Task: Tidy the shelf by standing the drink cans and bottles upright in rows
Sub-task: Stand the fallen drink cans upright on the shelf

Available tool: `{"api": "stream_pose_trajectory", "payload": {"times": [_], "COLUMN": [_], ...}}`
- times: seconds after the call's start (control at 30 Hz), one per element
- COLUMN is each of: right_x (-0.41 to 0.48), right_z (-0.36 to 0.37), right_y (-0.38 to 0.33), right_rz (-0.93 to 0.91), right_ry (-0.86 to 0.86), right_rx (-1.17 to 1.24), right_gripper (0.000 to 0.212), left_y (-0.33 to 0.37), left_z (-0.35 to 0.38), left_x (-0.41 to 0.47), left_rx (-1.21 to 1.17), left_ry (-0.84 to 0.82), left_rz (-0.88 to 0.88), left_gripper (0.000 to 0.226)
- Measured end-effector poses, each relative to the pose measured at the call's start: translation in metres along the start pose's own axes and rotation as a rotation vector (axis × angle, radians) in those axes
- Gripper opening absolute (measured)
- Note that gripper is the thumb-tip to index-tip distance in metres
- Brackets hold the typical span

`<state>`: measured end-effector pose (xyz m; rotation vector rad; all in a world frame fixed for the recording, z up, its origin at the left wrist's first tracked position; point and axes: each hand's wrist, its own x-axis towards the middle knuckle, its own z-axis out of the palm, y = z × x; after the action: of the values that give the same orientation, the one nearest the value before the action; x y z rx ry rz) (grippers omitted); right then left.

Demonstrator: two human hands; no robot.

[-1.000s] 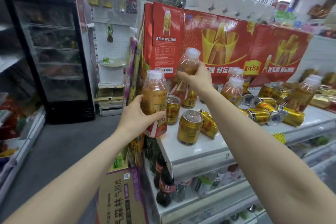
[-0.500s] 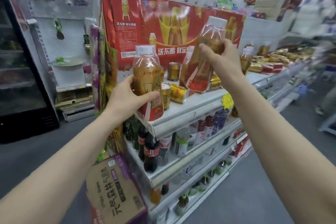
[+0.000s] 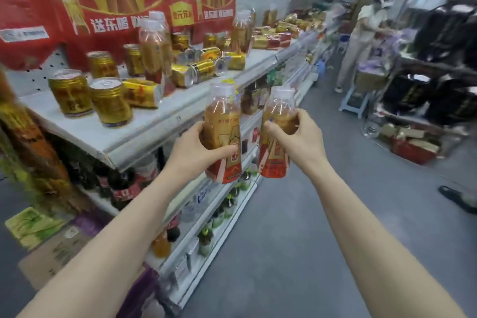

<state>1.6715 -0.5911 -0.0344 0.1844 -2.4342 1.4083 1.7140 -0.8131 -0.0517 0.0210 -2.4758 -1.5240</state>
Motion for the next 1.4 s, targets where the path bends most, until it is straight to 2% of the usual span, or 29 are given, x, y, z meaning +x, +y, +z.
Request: {"api": "stream_pose_trajectory", "payload": {"times": [0.1,0.27,0.5,0.63,1.4], "right_x": [0.009,0.046,0.139,0.198,0.653], "right_z": [-0.022,-0.058,-0.114,-0.138,-0.228], "right_y": [0.027,0.075,0.142,0.177,0.401], "right_rz": [0.043,0.102,0.127,0.131,0.131], "right_ry": [0.054,0.13,0.189,0.212,0.269], "right_rx": [-0.013,-0.026,-0.062,-0.048,-0.075], "right_gripper": [0.037,0.041,0.048,0.048,0.048], "left_y": [0.004,0.014,0.044,0.062,0.11], "left_z": [0.038,0.103,0.199,0.248,0.53], "left_x": [0.019,0.072,0.165,0.221,0.675], "left_rx": [-0.01,-0.026,-0.059,-0.075,-0.073], "left_ry": [-0.058,-0.115,-0.186,-0.21,-0.261], "left_rz": [0.004,0.01,0.058,0.072,0.113], "left_gripper": [0.06,0.061,0.053,0.056,0.076]}}
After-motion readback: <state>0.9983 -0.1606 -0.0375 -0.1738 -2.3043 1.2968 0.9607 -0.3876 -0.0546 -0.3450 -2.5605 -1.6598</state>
